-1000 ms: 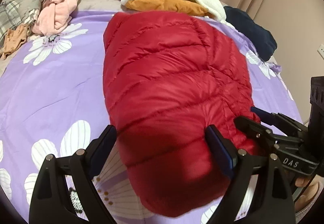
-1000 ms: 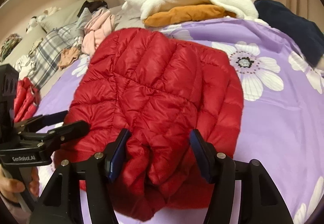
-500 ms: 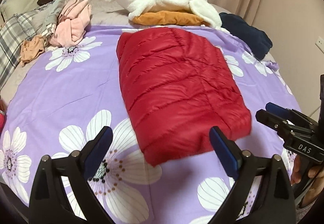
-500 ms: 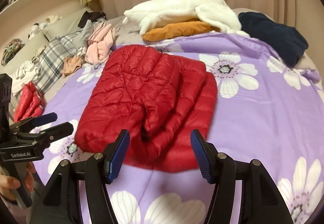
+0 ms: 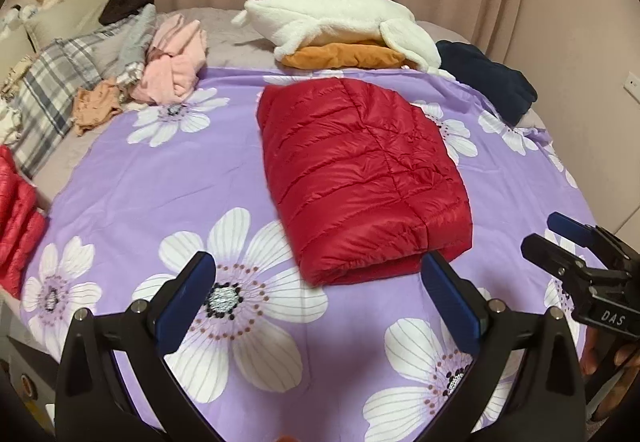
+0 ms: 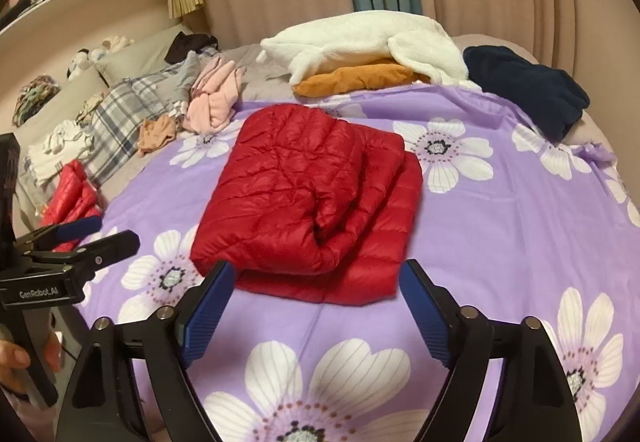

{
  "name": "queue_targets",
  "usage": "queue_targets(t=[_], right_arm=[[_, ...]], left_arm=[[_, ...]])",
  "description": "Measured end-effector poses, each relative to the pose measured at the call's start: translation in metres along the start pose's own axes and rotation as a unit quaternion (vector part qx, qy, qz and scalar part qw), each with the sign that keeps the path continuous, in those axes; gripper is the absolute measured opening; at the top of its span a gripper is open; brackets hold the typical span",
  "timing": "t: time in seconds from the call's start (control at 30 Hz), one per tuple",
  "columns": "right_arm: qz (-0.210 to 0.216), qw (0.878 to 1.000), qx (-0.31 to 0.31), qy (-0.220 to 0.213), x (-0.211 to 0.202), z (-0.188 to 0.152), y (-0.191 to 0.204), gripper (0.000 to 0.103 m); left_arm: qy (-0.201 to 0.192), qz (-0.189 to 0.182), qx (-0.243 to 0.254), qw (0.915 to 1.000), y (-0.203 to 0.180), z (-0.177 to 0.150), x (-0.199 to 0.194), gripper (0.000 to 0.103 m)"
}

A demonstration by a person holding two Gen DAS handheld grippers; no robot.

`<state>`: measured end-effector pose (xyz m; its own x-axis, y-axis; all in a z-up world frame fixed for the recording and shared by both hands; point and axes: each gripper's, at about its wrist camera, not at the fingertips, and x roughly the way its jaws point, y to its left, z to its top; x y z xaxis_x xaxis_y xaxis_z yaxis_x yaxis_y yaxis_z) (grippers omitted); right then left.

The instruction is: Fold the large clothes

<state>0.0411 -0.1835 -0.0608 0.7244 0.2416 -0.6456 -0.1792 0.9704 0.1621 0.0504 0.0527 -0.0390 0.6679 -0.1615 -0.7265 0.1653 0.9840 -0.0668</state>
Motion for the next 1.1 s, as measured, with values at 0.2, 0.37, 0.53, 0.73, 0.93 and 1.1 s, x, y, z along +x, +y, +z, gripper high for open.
queue_targets(t=[0.2,0.37,0.53,0.73,0.93,1.1], right_arm=[[-0.002,1.0,0.003,-0.004,-0.015,-0.005,0.007,0.099],[-0.015,1.0,0.006,-0.011,-0.024,-0.007,0.014,0.099],[-0.022,1.0,0.002,-0.016,-0.032,-0.007,0.023,0.101],[-0.013,0.999,-0.001,-0.032,-0.046,-0.002,0.033,0.101],[-0.004,0.999,-0.006,-0.038,-0.053,0.001,0.041,0.101],[-0.001,0.999,-0.005,-0.039,-0.053,0.002,0.044,0.101]], left_arm=[[-0.018,0.019,-0.002,0.9997,-0.003,-0.004,-0.026,0.103],[-0.016,0.035,-0.003,0.9993,-0.005,-0.008,-0.038,0.103],[-0.018,0.031,-0.007,0.9993,-0.008,-0.01,-0.046,0.103],[-0.011,0.033,-0.01,0.9993,-0.009,-0.009,-0.051,0.103],[-0.016,0.042,-0.008,0.999,-0.013,-0.009,-0.057,0.103],[-0.017,0.041,-0.009,0.999,-0.015,-0.008,-0.063,0.103]])
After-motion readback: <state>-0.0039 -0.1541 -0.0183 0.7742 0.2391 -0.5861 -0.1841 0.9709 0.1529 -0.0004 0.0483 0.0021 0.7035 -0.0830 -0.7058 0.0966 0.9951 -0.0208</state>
